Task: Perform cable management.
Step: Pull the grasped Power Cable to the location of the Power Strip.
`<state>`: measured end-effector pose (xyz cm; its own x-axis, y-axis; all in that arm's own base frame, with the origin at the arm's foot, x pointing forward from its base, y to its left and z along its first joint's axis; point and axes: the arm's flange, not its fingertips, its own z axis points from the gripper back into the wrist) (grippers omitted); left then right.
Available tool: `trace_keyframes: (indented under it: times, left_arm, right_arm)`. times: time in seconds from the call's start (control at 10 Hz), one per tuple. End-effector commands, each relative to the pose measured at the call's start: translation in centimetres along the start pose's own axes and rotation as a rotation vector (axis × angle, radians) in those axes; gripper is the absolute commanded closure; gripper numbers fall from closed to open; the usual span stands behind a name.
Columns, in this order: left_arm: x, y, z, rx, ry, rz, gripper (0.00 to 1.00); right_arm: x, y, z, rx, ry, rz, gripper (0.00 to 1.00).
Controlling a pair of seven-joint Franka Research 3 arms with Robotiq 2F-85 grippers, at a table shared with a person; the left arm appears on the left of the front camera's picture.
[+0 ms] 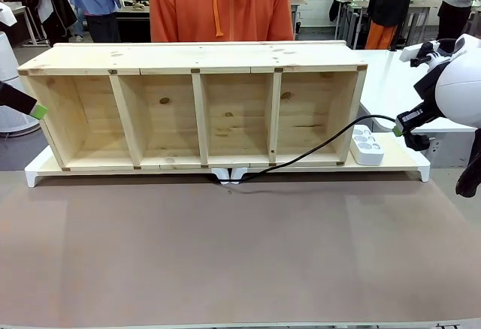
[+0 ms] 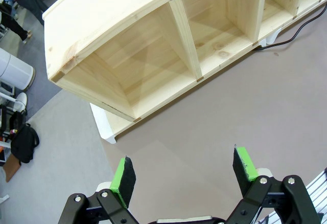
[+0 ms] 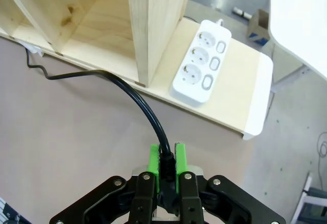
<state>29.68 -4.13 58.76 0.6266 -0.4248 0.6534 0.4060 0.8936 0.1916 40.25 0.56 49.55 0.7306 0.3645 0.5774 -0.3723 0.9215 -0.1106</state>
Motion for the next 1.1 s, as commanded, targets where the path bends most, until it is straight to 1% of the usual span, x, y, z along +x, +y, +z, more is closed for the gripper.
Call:
trace_keyframes:
  times: [0.0, 0.3, 0.4, 0.7, 1.0]
  left_arm:
    - [0.0, 0.0, -0.1, 0.001, 0.0, 0.001, 0.0]
    - [0.0, 0.0, -0.1, 0.001, 0.0, 0.001, 0.0]
    - [0.0, 0.0, -0.1, 0.001, 0.0, 0.001, 0.0]
    - [0.0, 0.0, -0.1, 0.001, 0.0, 0.001, 0.0]
    - [0.0, 0.0, -0.1, 0.001, 0.0, 0.001, 0.0]
  right_arm:
    - [0.0, -0.1, 0.1, -0.001, -0.005, -0.002, 0.85]
    - [0.0, 0.0, 0.0, 0.0, 0.0, 0.0, 0.85]
    - [0.7, -0.5, -0.7, 0.025, -0.006, 0.0, 0.85]
    - [4.2, -1.8, -0.7, 0.001, -0.025, 0.03, 0.85]
    - [6.7, -3.1, -0.9, -0.021, -0.029, 0.032, 0.85]
